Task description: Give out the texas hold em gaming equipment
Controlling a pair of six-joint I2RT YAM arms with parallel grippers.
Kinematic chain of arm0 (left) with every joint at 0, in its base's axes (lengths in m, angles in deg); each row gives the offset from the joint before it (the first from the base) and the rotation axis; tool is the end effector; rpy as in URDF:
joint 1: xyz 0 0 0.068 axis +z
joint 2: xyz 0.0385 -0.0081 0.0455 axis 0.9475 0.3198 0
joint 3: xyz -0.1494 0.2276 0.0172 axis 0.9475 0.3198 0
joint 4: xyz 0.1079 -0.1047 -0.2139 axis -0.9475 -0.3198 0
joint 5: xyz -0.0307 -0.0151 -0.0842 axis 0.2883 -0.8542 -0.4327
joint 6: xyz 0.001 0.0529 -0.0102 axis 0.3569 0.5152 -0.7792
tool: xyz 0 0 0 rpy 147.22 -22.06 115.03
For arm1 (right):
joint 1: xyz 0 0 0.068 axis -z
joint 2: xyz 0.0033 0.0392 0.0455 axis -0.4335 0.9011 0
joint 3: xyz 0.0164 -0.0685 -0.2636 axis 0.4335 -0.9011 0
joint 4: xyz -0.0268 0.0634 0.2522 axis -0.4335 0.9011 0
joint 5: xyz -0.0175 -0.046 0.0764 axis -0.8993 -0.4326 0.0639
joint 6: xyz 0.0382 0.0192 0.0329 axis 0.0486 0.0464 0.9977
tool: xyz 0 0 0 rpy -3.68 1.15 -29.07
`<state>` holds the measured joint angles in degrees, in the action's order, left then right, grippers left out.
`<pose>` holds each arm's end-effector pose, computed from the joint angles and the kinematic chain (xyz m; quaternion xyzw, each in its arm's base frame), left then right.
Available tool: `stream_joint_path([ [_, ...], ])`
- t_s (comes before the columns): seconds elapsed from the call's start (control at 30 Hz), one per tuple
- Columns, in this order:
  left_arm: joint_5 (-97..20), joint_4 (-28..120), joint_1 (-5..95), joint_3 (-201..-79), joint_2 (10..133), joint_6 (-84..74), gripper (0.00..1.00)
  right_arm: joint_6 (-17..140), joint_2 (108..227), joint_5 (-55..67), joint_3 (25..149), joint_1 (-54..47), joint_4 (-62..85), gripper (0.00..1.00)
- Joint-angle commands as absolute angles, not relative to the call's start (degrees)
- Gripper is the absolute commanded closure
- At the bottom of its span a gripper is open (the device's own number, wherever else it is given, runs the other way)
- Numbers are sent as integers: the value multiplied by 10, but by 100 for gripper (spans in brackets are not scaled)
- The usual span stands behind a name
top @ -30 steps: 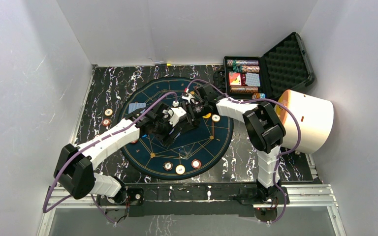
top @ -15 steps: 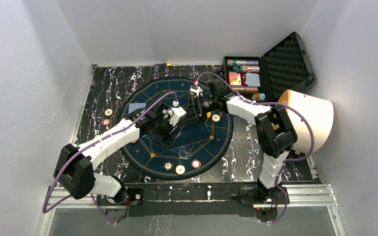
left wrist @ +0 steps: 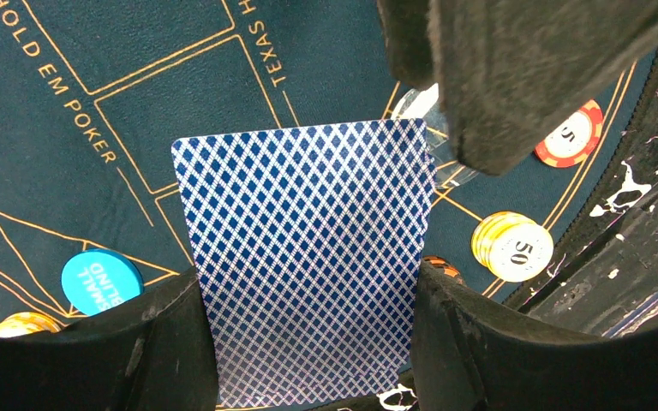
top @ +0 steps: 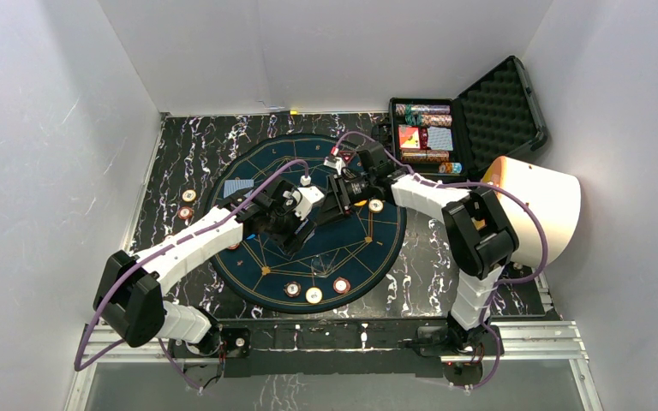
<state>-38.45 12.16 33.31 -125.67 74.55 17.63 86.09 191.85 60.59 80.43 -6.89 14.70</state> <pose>0.2201 -0.1788 0.2554 0.4113 0.8501 -0.1420 0.2967 0.3135 0.2375 0.2151 -0.2264 0.7747 0.5871 0.0629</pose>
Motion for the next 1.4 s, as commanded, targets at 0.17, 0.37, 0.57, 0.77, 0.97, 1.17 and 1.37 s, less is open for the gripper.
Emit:
stream_joint_path([
  [0.17,-405,126,335,-1264,724,171,100,878,1946,631,827,-78,106,58],
  [0.37,-408,126,335,-1265,726,171,100,883,1952,634,834,-83,103,66],
  [0.57,-410,126,335,-1264,728,171,100,887,1957,636,839,-88,99,71],
  [0.77,-411,125,335,-1264,730,171,100,882,1958,633,844,-88,110,78],
  [0.97,-406,124,335,-1258,725,170,100,868,1939,615,838,-85,130,98],
  [1.17,-403,127,335,-1250,723,165,100,876,1912,606,819,-64,125,100],
  [1.37,-403,139,336,-1239,719,156,100,879,1877,600,796,-45,128,100],
])
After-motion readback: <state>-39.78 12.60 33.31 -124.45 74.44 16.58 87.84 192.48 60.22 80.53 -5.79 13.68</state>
